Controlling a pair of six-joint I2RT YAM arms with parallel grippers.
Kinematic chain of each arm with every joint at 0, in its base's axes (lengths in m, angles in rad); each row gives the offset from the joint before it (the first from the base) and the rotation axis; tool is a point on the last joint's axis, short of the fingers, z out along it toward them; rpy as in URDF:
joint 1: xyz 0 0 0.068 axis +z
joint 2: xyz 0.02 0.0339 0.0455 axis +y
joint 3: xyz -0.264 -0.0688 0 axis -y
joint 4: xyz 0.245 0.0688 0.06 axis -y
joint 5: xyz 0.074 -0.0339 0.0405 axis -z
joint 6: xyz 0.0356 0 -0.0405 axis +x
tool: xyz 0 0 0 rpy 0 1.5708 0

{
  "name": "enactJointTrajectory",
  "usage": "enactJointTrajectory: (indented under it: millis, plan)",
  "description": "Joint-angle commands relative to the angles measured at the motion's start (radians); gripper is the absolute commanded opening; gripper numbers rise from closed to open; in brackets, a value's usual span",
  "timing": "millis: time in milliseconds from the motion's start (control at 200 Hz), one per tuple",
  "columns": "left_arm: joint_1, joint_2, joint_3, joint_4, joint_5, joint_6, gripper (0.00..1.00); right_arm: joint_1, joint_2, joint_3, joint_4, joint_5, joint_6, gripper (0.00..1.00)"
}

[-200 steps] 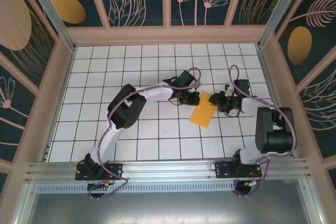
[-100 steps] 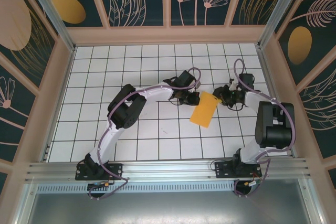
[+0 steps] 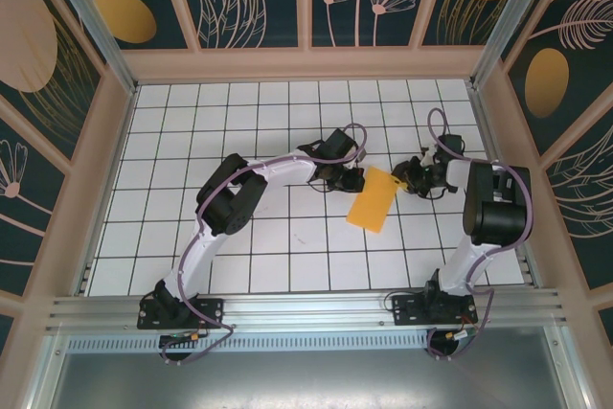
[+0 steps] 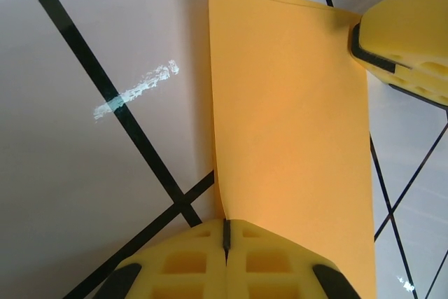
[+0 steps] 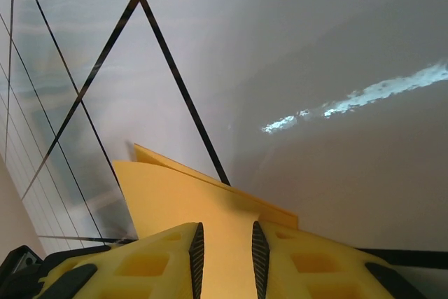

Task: Fold a paper plane with a square sheet of paper (pick it up from the middle)
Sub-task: Fold the square sheet of paper in half at the center of the table, then move the square sheet of paper to the center of the table.

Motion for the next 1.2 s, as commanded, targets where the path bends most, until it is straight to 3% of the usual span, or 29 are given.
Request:
enactJointTrajectory:
  millis: [0,135,410,610,911,1101,1196]
  plan:
    - [-0.005,0.074,-0.037,-0.055,-0.078,0.009,0.01,-0.001,-0.014,0.031,-0.038,0.022,-0.032,0.30]
    - [-0.004,0.072,-0.038,-0.052,-0.075,0.002,0.01,-0.001,-0.062,0.074,-0.055,0.010,-0.035,0.31]
    - [-0.005,0.049,-0.048,-0.024,-0.062,-0.023,0.01,0.002,0.061,0.070,-0.035,0.043,-0.029,0.31]
    - [-0.005,0.027,-0.070,0.003,-0.055,-0.044,0.00,0.001,0.062,0.091,-0.060,0.061,-0.048,0.31]
    - [-0.005,-0.130,-0.237,0.154,-0.079,-0.182,0.00,0.019,-0.160,0.156,-0.153,0.110,-0.093,0.37]
    - [-0.005,-0.275,-0.403,0.296,-0.136,-0.325,0.00,0.078,-0.374,0.047,-0.133,0.183,-0.097,0.48]
    - [-0.005,-0.338,-0.471,0.335,-0.190,-0.378,0.00,0.141,-0.469,-0.038,-0.104,0.219,-0.090,0.49]
